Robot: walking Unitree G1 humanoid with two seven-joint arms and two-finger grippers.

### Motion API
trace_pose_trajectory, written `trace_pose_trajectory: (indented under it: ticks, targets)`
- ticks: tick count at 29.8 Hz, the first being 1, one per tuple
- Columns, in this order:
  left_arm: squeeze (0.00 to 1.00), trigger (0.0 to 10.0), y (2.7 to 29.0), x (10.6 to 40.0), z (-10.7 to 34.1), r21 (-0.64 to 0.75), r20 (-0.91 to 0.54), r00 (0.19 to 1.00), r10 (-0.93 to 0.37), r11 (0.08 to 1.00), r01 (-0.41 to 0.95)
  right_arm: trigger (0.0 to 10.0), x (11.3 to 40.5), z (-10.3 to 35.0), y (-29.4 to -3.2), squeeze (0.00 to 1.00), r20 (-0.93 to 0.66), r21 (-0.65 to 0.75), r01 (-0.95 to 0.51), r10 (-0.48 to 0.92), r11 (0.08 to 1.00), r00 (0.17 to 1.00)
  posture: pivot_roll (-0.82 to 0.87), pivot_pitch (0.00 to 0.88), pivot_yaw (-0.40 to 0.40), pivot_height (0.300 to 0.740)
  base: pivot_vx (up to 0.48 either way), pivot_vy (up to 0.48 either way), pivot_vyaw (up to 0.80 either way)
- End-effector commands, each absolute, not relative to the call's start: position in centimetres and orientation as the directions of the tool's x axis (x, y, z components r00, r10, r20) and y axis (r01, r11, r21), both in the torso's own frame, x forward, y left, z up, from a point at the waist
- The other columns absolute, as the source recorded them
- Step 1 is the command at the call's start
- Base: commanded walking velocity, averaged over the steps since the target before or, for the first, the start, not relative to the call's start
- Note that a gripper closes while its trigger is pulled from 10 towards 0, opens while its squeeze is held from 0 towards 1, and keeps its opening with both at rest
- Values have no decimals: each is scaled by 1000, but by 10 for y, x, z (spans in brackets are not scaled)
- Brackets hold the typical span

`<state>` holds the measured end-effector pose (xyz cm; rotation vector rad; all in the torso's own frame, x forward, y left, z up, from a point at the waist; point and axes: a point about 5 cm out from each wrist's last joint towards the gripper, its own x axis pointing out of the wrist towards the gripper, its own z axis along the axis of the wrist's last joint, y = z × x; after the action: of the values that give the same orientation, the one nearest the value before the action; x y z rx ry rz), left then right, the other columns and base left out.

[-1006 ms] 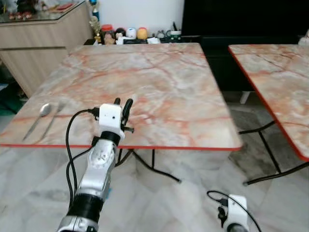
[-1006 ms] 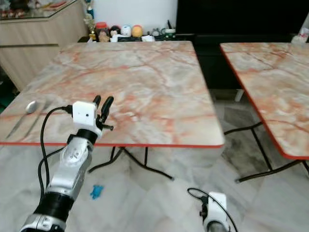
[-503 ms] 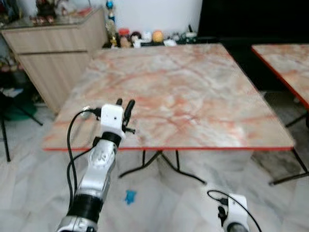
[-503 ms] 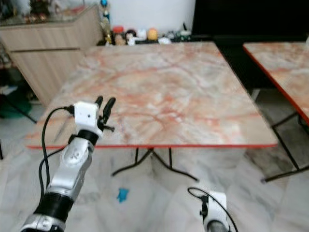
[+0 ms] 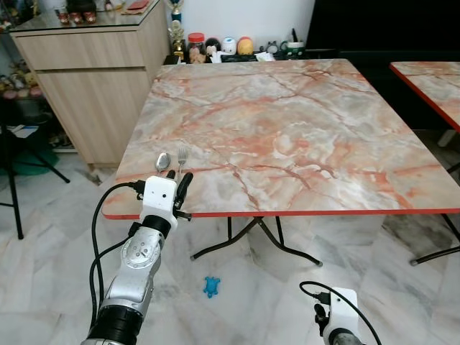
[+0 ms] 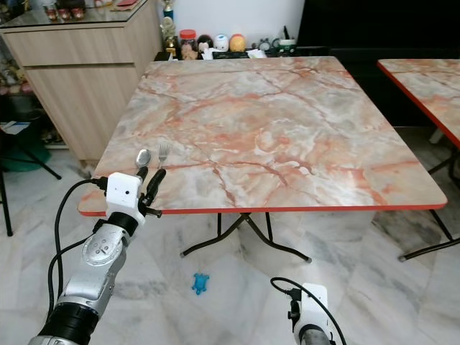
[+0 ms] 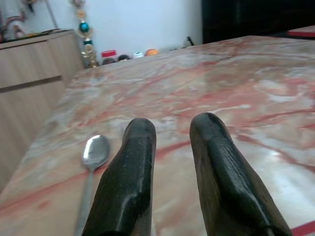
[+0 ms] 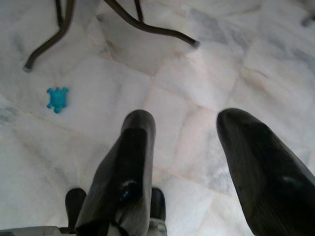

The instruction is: Setting the table

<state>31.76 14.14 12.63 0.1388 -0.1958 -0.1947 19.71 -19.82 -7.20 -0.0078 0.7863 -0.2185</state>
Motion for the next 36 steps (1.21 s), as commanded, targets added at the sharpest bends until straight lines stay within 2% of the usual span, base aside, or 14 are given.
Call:
trace_pose_trajectory:
  ticks: [1, 5, 10, 18, 24, 30, 36]
  targets:
    - [0, 10000, 137, 319, 126, 139, 171, 961, -219, 971, 197, 10000, 198, -72, -199, 0, -702, -88, 193, -199, 977, 684, 49, 0, 20, 740, 0, 0, 0]
    - [0, 10000, 138, 317, 120, 115, 154, 966, -209, 975, 193, 10000, 198, -72, -199, 0, -702, -87, 195, -198, 977, 684, 48, 0, 20, 740, 0, 0, 0]
    - [0, 10000, 152, 307, 109, 161, 155, 972, -178, 975, 152, 10000, 198, -72, -199, 0, -701, -84, 194, -196, 977, 686, 47, 0, 20, 740, 0, 0, 0]
    - [0, 10000, 180, 293, 90, 150, 120, 989, -88, 986, 70, 10000, 198, -71, -199, 0, -700, -83, 192, -194, 978, 687, 52, 0, 13, 740, 0, 0, 0]
    - [0, 10000, 182, 286, 94, 150, 146, 986, -85, 987, 63, 10000, 198, -71, -200, 0, -699, -85, 190, -195, 978, 688, 52, 0, 10, 740, 0, 0, 0]
    - [0, 10000, 193, 268, 90, 179, 147, 984, -96, 981, 69, 10000, 198, -71, -202, 0, -698, -91, 174, -187, 981, 691, 61, 0, -2, 740, 0, 0, 0]
    - [0, 10000, 186, 274, 97, 158, 171, 979, -107, 984, 80, 10000, 198, -71, -202, 0, -700, -92, 167, -183, 982, 690, 65, 0, -4, 740, 0, 0, 0]
